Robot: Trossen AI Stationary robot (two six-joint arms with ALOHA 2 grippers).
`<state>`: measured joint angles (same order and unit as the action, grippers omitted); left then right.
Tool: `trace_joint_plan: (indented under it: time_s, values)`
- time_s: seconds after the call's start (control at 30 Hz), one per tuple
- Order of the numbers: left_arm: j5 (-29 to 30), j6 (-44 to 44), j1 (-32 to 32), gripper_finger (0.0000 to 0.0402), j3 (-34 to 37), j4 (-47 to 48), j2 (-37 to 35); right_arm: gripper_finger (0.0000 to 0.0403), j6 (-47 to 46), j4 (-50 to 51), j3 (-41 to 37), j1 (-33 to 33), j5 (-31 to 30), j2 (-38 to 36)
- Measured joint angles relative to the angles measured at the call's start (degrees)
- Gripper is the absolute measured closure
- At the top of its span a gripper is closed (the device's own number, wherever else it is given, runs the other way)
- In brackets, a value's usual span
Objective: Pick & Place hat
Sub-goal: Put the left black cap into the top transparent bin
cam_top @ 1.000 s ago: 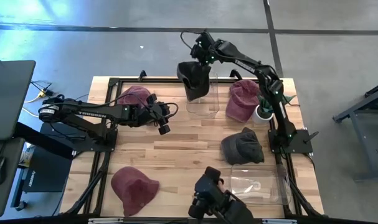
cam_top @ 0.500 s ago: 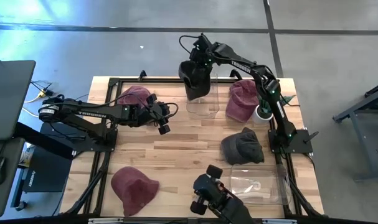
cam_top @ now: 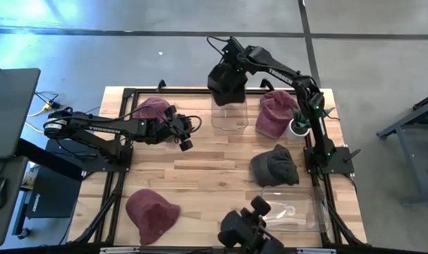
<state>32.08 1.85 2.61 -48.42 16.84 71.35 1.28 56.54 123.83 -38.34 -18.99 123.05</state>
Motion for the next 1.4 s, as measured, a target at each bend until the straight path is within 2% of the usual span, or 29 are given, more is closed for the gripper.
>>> trace_joint_plan:
  time_s: [0.13, 0.33, 0.57, 0.77, 1.0, 1.07, 1.13, 1.4]
  values:
    - [0.45, 0.15, 0.00, 0.0238, 0.00, 0.10, 0.00, 0.0386, -1.31, -1.15, 0.02, 1.22, -3.18, -0.11]
    - [0.63, 1.71, 0.00, 0.0238, 0.00, 3.40, 0.00, 0.0397, -1.33, -1.13, 0.02, 0.47, -3.61, -0.09]
    - [3.65, 4.13, 0.00, 0.0238, -0.02, 7.46, -0.02, 0.0372, 0.96, -2.81, 0.02, -0.33, 1.69, -0.28]
    - [4.77, 5.25, -0.02, 0.0238, -0.04, 9.26, -0.02, 0.0386, 1.96, -7.52, 0.00, 0.69, 5.66, -2.64]
    - [5.05, 6.16, -0.02, 0.0238, -0.04, 11.00, -0.04, 0.0394, 2.05, -7.16, -1.16, 0.91, 4.01, -2.93]
    - [5.17, 6.86, -0.02, 0.0238, -0.04, 11.94, -0.04, 0.0393, 1.00, -10.23, -5.62, 1.15, 2.60, -4.90]
    - [5.16, 7.76, -0.02, 0.0238, -0.04, 12.74, -0.04, 0.0395, 0.14, -15.77, -13.44, 1.15, 1.14, -8.61]
    - [7.98, 8.79, -0.46, 0.0238, -0.04, 12.21, -0.04, 0.0397, -7.71, -51.06, -49.31, -1.21, 2.67, -29.29]
